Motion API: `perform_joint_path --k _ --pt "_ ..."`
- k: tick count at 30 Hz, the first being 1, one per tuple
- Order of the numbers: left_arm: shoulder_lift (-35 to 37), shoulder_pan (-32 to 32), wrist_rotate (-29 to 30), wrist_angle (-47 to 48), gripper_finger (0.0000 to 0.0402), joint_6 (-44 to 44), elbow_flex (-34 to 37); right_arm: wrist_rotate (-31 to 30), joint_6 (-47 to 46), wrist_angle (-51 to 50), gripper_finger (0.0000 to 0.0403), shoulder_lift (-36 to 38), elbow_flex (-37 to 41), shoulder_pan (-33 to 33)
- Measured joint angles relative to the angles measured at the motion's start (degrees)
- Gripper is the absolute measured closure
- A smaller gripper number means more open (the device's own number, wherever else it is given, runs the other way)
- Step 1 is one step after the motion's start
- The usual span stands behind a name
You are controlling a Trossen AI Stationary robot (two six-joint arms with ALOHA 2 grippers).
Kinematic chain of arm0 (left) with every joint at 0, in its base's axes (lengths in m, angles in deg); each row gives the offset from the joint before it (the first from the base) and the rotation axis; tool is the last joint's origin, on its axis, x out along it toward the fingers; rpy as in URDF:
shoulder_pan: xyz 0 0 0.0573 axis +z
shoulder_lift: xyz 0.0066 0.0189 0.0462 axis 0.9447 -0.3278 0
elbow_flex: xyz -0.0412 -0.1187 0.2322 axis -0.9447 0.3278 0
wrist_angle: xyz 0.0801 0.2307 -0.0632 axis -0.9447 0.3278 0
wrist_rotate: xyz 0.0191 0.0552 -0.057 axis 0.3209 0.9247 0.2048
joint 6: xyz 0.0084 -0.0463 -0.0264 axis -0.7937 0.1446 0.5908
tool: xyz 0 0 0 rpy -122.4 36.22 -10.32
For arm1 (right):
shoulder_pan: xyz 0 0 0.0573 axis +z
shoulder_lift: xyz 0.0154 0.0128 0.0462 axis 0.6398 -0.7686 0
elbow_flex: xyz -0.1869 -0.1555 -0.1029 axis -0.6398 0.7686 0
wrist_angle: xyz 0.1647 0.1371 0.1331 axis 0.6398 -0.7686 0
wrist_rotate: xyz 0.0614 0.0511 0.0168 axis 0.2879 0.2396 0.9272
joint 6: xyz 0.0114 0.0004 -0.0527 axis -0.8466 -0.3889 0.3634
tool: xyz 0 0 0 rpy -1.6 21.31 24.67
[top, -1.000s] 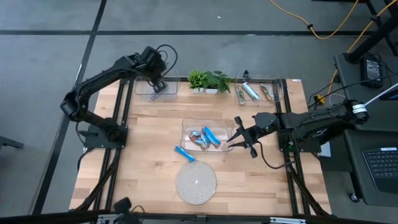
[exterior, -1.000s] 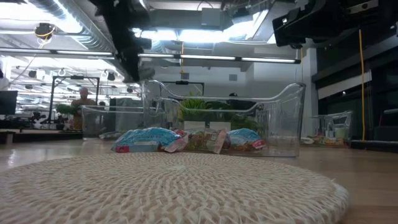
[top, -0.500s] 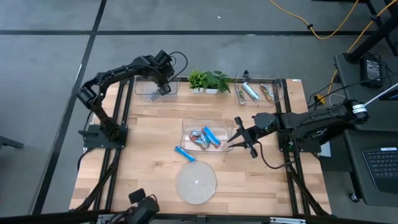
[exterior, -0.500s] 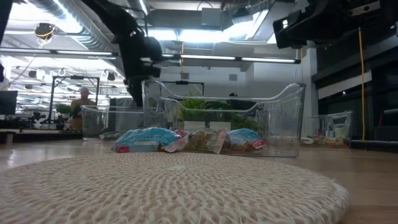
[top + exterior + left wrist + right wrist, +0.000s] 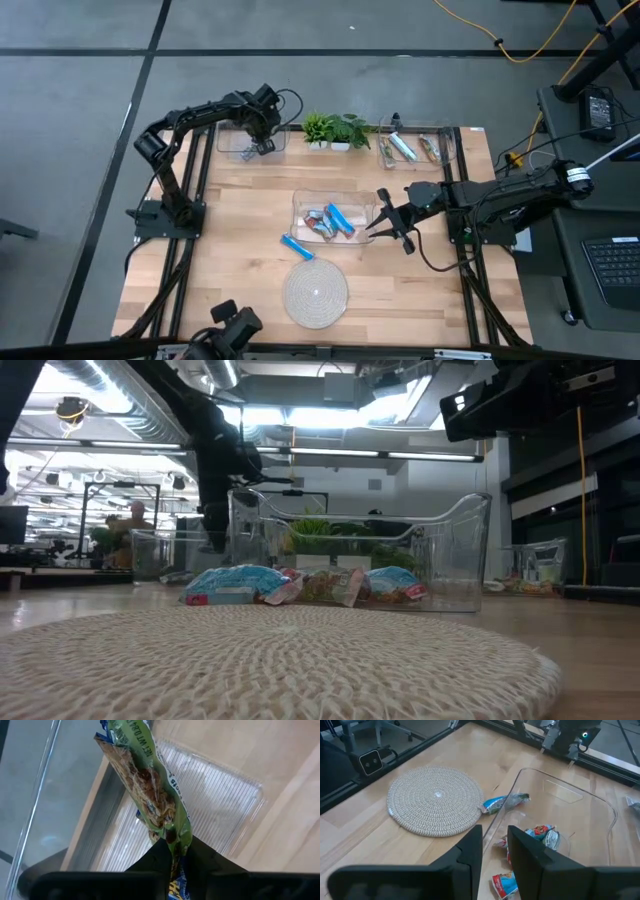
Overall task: Pick and place Granola Bars by type
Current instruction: Put the blue granola bar into the left transparent bin, then put the red granola bar into the middle transparent bin
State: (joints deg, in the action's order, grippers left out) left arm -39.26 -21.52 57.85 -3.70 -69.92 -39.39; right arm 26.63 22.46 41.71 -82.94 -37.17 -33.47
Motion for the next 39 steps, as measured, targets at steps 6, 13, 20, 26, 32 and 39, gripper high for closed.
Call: perform_joint_path --k 6,13,20,26,32,39 --pt "-0.01 -0.07 -0.01 0.36 0.0336 0.09 0.0 0.0 0.02 0.0 0.0309 0.0 0.02 -0.02" --pt "-0.01 -0.11 0.49 1.16 0.0268 0.06 0.0 0.0 0.02 -0.05 0.0309 0.0 0.02 0.0" --pt "1.6 -1.06 3.18 3.52 0.0227 -0.3 0.04 0.0 0.02 -0.05 0.0309 0.0 0.0 0.0" --pt "7.45 -2.15 4.45 3.9 0.0224 -0.11 0.04 0.0 0.02 -0.02 0.0309 0.0 0.0 -0.02" --pt "17.61 -5.93 -1.43 7.59 0.0227 4.51 0.04 -0.01 0.02 -0.02 0.0309 0.0 0.01 -0.02" --pt "29.24 -19.36 -6.04 14.06 0.0236 12.68 0.04 -0.02 0.02 0.15 0.0309 0.0 0.0 -0.01"
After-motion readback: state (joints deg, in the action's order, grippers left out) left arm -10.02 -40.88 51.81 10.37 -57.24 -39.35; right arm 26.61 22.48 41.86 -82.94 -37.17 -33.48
